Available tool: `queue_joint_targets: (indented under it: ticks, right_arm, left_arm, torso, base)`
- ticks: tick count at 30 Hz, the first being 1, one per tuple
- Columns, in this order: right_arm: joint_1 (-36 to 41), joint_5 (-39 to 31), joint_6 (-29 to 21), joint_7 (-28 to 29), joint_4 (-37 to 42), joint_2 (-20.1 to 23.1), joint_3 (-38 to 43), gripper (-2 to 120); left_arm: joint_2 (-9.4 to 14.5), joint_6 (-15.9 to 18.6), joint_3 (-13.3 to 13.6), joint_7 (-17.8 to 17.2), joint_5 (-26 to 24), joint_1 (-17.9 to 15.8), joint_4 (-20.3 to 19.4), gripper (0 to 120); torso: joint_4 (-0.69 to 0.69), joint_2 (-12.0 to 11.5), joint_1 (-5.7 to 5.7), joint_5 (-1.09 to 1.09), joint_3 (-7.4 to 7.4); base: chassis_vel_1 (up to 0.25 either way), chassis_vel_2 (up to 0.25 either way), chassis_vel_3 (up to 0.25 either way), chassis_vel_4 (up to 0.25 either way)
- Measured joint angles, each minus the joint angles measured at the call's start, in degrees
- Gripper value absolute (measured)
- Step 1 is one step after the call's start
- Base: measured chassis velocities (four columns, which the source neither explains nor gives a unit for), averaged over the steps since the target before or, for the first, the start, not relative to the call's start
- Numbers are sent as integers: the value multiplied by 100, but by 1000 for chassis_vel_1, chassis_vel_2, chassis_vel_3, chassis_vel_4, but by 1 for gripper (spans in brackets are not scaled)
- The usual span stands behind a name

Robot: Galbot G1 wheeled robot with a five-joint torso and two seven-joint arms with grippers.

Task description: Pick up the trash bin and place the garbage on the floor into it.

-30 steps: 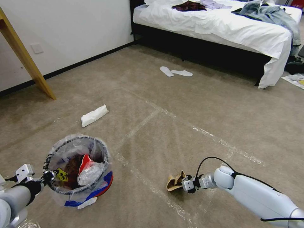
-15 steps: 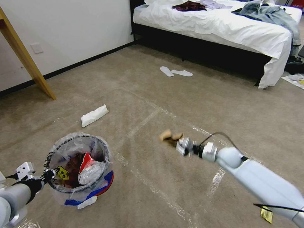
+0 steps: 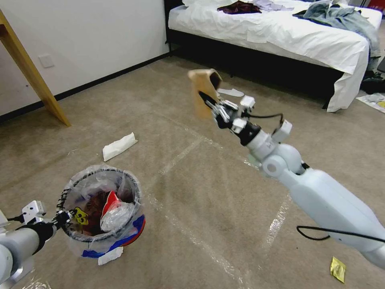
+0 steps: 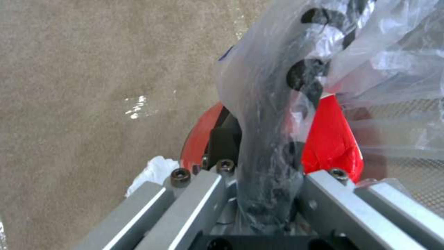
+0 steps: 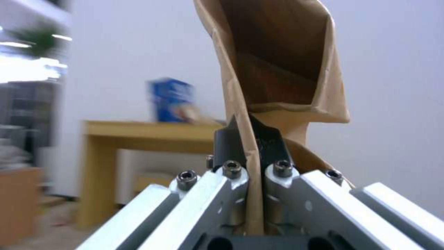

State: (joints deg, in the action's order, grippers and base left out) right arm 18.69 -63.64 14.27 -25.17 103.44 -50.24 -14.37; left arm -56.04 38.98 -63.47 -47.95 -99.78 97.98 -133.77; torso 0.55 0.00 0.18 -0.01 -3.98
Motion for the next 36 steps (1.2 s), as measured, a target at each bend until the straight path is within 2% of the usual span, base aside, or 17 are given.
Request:
queue_joint_targets:
  ticks: [2,4,8,10,12,13,14,16,17,19,26,36]
  right_arm:
    - [-235,-76,-20,-122,57,-49,-160,0]
    - [-898,-265,-83,-408,163,-275,-786,0]
    - [-1175,-279,-92,-510,165,-437,-1146,0]
    - [-1518,-262,-94,-553,63,-811,-1715,0]
    - [-1574,-250,-94,-551,26,-919,-1817,0]
    - [-1693,-215,-94,-558,-80,-1236,-2052,0]
    - [-1693,-215,-94,-558,-80,-1236,-2052,0]
    - [-1818,-116,-82,-570,-329,-1806,-2381,0]
    - [-1818,-116,-82,-570,-329,-1806,-2381,0]
    - [-1830,-6,-69,-593,-545,-2106,-2554,0]
    - [-1666,267,-13,-628,-1021,-2402,-2807,0]
    - [-1342,568,35,-643,-1305,-2332,-2890,0]
  left_arm:
    - [-12,0,-4,2,1,1,7,1]
    - [-33,0,-6,7,7,-20,20,1]
    - [-36,-2,-6,9,5,-39,21,1]
    - [-36,-6,-15,9,5,-42,24,1]
    - [-35,-7,-20,8,5,-41,26,1]
    - [-34,-9,-38,9,3,-38,29,1]
    - [-34,-9,-38,9,3,-38,29,1]
    - [-36,-12,-62,6,0,-23,34,1]
    - [-36,-12,-62,6,0,-23,34,1]
    - [-54,-12,-65,3,0,-9,32,1]
    - [-82,-12,-65,1,-9,0,10,1]
    - [-91,-12,-46,-1,-12,-5,-6,1]
  torso:
    - [-1,0,0,-1,0]
    - [0,0,0,-1,0]
    - [0,0,0,-1,0]
    - [1,0,0,-1,0]
    - [1,0,0,-1,0]
    - [0,0,0,-1,0]
    - [0,0,0,-1,0]
    - [-2,0,0,-2,0]
    - [-2,0,0,-2,0]
    - [-2,0,0,-2,1]
    - [0,0,0,-1,1]
    - [0,0,0,0,1]
  base:
    - [0,0,0,0]
    - [0,0,0,0]
    - [0,0,0,0]
    - [0,0,0,0]
    - [0,0,0,0]
    - [0,0,0,0]
    - [0,0,0,0]
    - [0,0,0,0]
    - [0,0,0,0]
    - [0,0,0,0]
    - [0,0,0,0]
    - [0,0,0,0]
